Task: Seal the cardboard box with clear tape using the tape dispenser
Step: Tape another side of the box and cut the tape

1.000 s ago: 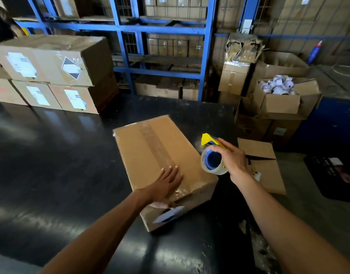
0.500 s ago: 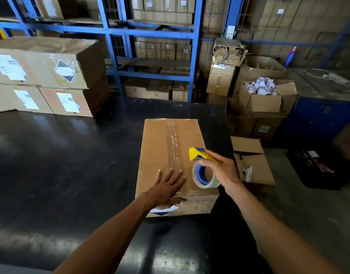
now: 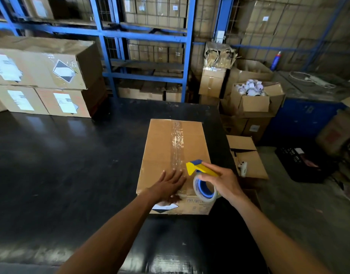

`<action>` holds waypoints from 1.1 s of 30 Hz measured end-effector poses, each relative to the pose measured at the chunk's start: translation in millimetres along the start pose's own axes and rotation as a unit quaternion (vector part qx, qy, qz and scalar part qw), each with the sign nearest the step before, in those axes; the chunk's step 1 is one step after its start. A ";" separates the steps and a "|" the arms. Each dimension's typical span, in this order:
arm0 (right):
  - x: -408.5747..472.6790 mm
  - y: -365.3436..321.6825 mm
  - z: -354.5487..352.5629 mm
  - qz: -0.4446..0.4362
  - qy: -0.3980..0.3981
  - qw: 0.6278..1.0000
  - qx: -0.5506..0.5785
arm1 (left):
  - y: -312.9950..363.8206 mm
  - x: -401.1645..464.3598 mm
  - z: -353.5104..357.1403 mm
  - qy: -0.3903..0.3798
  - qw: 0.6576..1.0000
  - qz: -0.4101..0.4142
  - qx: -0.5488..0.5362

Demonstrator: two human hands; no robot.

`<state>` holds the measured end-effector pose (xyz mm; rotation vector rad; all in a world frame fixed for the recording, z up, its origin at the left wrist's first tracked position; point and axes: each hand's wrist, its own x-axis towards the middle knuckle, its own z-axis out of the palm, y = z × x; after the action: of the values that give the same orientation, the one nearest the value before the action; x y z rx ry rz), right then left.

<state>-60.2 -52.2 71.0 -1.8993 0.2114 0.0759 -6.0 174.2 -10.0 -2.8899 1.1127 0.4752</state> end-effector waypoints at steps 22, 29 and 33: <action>-50.6 11.8 53.3 -0.372 -0.015 0.891 -0.261 | 21.7 -91.5 -32.6 0.126 0.403 -0.239 -0.874; -47.3 -0.6 61.8 -0.348 -0.068 0.883 -0.307 | 17.8 -89.5 -25.0 0.260 0.457 -0.368 -0.767; -35.4 -7.4 30.8 -0.348 -0.068 0.862 -0.362 | -9.3 -97.4 -15.4 0.371 0.458 -0.391 -0.707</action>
<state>-92.0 -17.0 73.1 -2.5925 -0.7060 -0.2345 -63.9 243.1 31.3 -4.2695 -2.0921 -0.1585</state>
